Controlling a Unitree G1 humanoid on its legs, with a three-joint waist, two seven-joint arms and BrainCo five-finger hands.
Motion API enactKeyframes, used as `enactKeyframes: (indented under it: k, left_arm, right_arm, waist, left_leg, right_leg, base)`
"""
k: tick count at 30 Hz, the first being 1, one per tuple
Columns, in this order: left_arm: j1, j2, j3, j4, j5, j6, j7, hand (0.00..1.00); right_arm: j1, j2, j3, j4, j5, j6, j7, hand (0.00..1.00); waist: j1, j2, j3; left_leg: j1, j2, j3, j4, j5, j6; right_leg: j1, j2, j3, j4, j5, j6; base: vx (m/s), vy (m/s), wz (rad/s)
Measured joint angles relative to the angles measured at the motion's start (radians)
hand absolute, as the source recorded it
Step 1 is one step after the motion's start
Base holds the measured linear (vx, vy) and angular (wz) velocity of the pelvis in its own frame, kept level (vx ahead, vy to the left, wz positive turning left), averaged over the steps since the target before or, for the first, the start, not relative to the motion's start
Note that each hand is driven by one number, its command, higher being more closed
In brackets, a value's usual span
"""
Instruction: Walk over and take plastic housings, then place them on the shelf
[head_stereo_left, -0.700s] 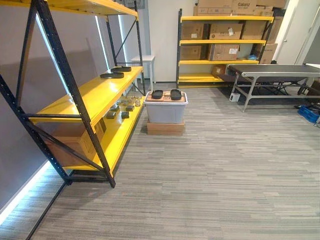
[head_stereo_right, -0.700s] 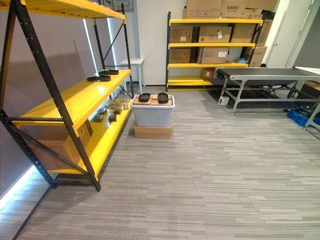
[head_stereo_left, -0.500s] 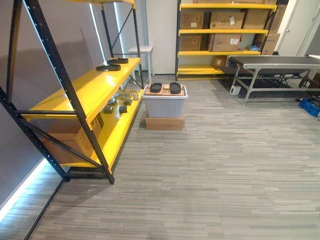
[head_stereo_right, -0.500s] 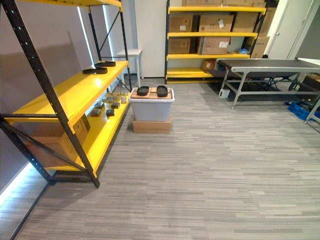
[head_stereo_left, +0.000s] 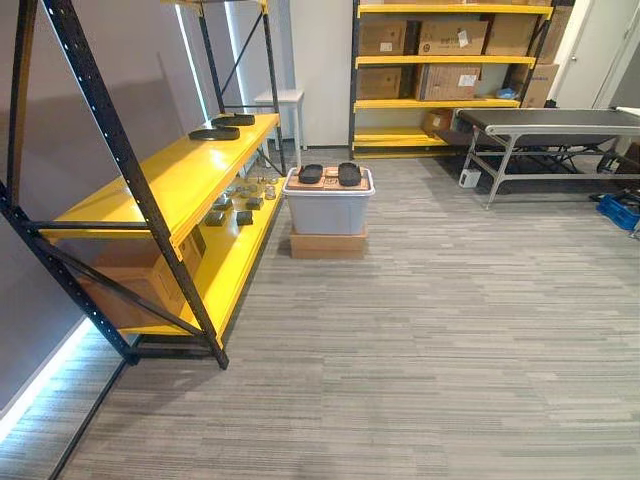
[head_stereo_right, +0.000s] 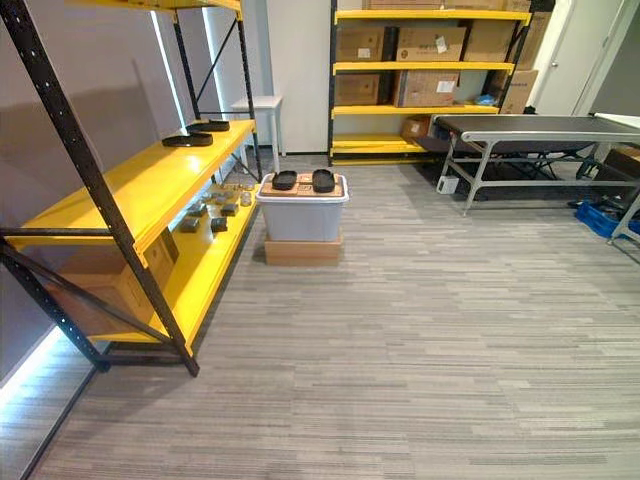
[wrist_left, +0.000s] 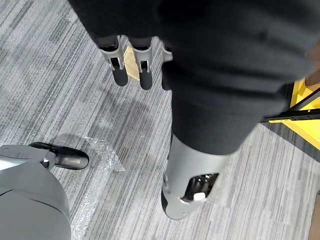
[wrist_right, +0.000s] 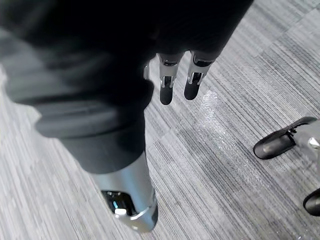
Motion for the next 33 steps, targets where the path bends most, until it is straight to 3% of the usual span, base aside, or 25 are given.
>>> enactKeyframes:
  k: [13, 19, 20, 22, 24, 25, 26, 29, 31, 33]
  left_arm:
    - [0.0, 0.001, -0.01, 0.0, 0.047, -0.002, -0.002, 0.0]
    - [-0.021, 0.019, -0.044, -0.005, 0.049, -0.01, 0.004, 0.0]
    - [-0.031, 0.019, -0.061, -0.012, 0.047, -0.012, 0.009, 0.0]
    - [-0.055, 0.032, -0.11, -0.034, 0.041, -0.017, 0.018, 0.0]
    - [-0.059, 0.052, -0.12, -0.034, 0.042, -0.017, 0.021, 0.0]
    - [-0.057, 0.062, -0.119, -0.033, 0.041, -0.017, 0.024, 0.0]
    - [-0.056, 0.073, -0.119, -0.029, 0.042, -0.014, 0.027, 0.0]
    - [-0.085, 0.095, -0.118, -0.029, 0.047, -0.015, 0.032, 0.0]
    - [-0.149, 0.104, -0.117, -0.029, 0.073, -0.017, 0.035, 0.0]
    - [-0.137, 0.097, -0.116, -0.028, 0.08, -0.019, 0.034, 0.0]
  right_arm:
    - [-0.003, -0.005, -0.027, 0.0, -0.039, 0.0, 0.013, 0.0]
    - [-0.055, -0.014, 0.057, -0.002, -0.071, -0.001, 0.013, 0.0]
    - [-0.074, -0.017, 0.071, -0.003, -0.071, -0.001, 0.012, 0.0]
    - [-0.105, -0.015, 0.089, -0.011, -0.112, -0.001, 0.01, 0.0]
    - [-0.099, -0.01, 0.13, -0.012, -0.152, -0.001, 0.011, 0.0]
    - [-0.095, -0.006, 0.135, -0.008, -0.154, -0.001, 0.011, 0.0]
    - [-0.082, -0.002, 0.145, -0.005, -0.155, -0.001, 0.011, 0.0]
    - [-0.076, 0.017, 0.147, 0.0, -0.157, -0.001, 0.01, 0.0]
    - [-0.03, 0.032, 0.134, 0.002, -0.161, -0.001, 0.01, 0.0]
    - [0.01, 0.029, 0.127, 0.004, -0.183, 0.0, 0.011, 0.0]
  waist:
    - [-0.021, 0.008, -0.003]
    - [-0.016, 0.008, 0.007]
    - [-0.011, 0.01, 0.022]
    - [-0.003, 0.01, 0.09]
    - [-0.005, 0.009, 0.11]
    - [-0.009, 0.004, 0.121]
    - [-0.012, 0.008, 0.126]
    - [-0.045, 0.01, 0.147]
    - [-0.062, 0.002, 0.165]
    - [-0.074, 0.006, 0.144]
  left_leg:
    - [0.0, -0.004, -0.028, -0.038, 0.02, 0.005]
    - [-0.053, -0.006, -0.014, -0.015, 0.01, -0.004]
    - [-0.079, -0.006, -0.006, 0.019, -0.014, -0.005]
    - [-0.078, -0.011, 0.007, 0.055, -0.054, 0.017]
    - [-0.049, -0.014, 0.009, 0.043, -0.063, 0.03]
    - [-0.026, -0.014, 0.009, 0.037, -0.068, 0.038]
    - [-0.012, -0.008, 0.006, 0.042, -0.087, 0.044]
    - [-0.001, 0.036, -0.02, 0.058, -0.128, 0.023]
    - [0.054, 0.088, -0.063, 0.053, -0.196, -0.017]
    - [0.084, 0.132, -0.072, 0.092, -0.244, -0.043]
  right_leg:
    - [0.003, -0.005, -0.044, -0.01, -0.003, 0.004]
    - [-0.058, -0.008, -0.022, 0.018, -0.008, 0.011]
    - [-0.098, -0.012, -0.019, 0.073, -0.034, 0.037]
    - [-0.234, -0.035, -0.023, 0.388, -0.125, 0.095]
    - [-0.37, -0.069, -0.053, 0.666, -0.137, 0.097]
    - [-0.402, -0.089, -0.082, 0.729, -0.151, 0.093]
    - [-0.436, -0.106, -0.12, 0.72, -0.154, 0.09]
    - [-0.483, -0.094, -0.182, 0.508, -0.139, 0.079]
    - [-0.5, -0.086, -0.204, 0.222, -0.04, 0.062]
    - [-0.512, -0.074, -0.216, 0.308, 0.009, 0.024]
  base:
    - [-0.01, -0.029, 0.07]
    - [-0.02, -0.017, -0.08]
    - [-0.01, 0.007, -0.24]
    - [-0.03, 0.015, -0.24]
    - [-0.01, 0.015, -0.03]
    - [0.08, 0.025, 0.03]
    - [0.15, -0.013, 0.03]
    - [0.24, -0.088, 0.24]
    - [0.56, -0.282, 0.55]
    - [0.68, -0.367, 0.4]
